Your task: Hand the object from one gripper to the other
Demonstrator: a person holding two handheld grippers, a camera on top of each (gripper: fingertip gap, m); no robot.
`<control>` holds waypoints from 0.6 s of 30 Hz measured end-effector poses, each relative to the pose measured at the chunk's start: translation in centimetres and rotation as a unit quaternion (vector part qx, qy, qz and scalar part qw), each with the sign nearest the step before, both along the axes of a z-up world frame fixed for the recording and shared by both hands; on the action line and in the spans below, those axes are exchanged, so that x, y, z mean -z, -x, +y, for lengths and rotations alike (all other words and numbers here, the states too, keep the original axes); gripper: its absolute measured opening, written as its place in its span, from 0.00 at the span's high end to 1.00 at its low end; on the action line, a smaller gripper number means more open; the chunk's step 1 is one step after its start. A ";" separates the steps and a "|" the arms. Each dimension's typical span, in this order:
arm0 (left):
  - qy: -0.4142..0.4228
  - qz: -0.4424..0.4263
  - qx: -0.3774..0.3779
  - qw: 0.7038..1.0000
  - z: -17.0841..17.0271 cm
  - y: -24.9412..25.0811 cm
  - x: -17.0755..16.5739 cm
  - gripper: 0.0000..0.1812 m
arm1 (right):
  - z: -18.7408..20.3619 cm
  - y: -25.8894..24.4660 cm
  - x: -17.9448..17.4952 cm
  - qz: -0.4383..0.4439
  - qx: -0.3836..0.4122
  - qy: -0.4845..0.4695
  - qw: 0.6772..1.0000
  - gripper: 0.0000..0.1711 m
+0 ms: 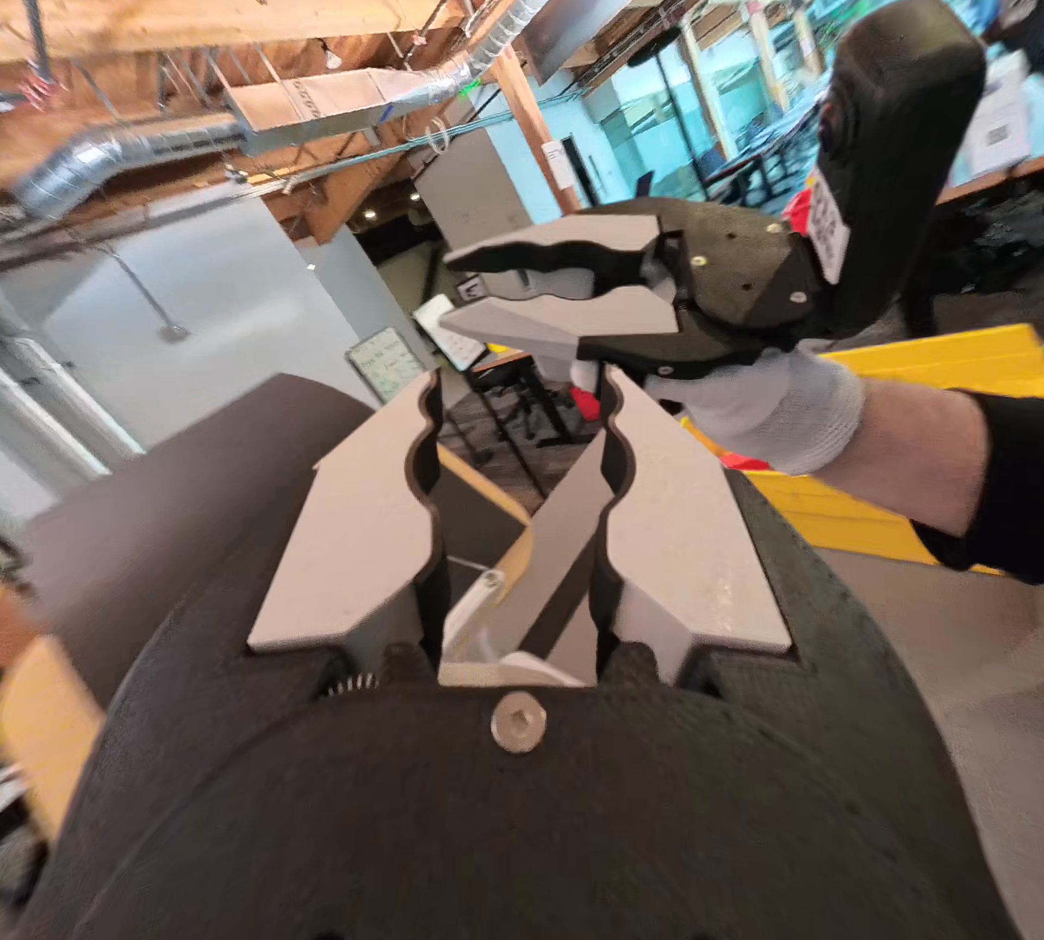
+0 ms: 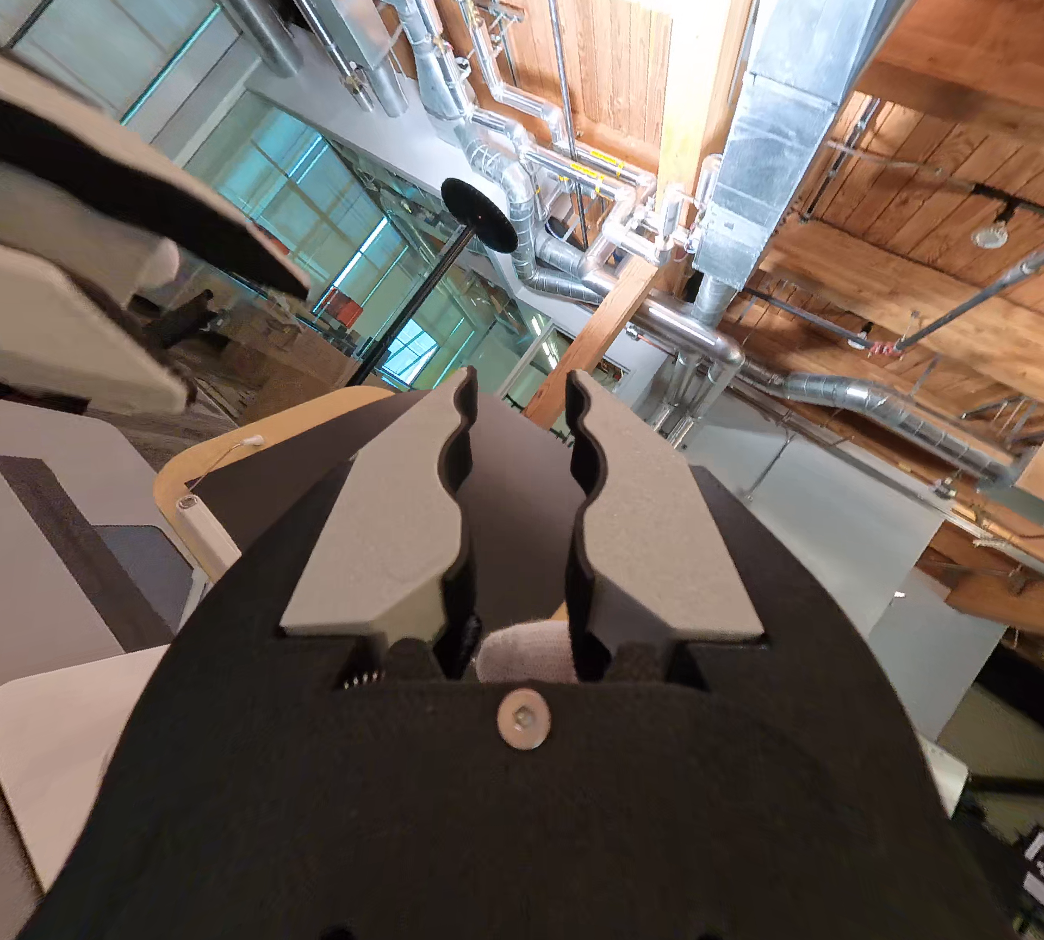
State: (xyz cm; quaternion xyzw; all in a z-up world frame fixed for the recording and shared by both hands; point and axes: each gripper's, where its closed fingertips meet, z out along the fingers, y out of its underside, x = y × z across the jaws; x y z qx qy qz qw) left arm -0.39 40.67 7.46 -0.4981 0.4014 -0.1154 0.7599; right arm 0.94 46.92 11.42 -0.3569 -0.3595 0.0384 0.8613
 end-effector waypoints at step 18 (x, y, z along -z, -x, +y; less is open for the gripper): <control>0.196 0.259 -0.429 0.843 -13.7 39.6 11.3 0.74 | -2.4 5.0 2.3 -0.084 -0.040 -0.014 0.996 0.84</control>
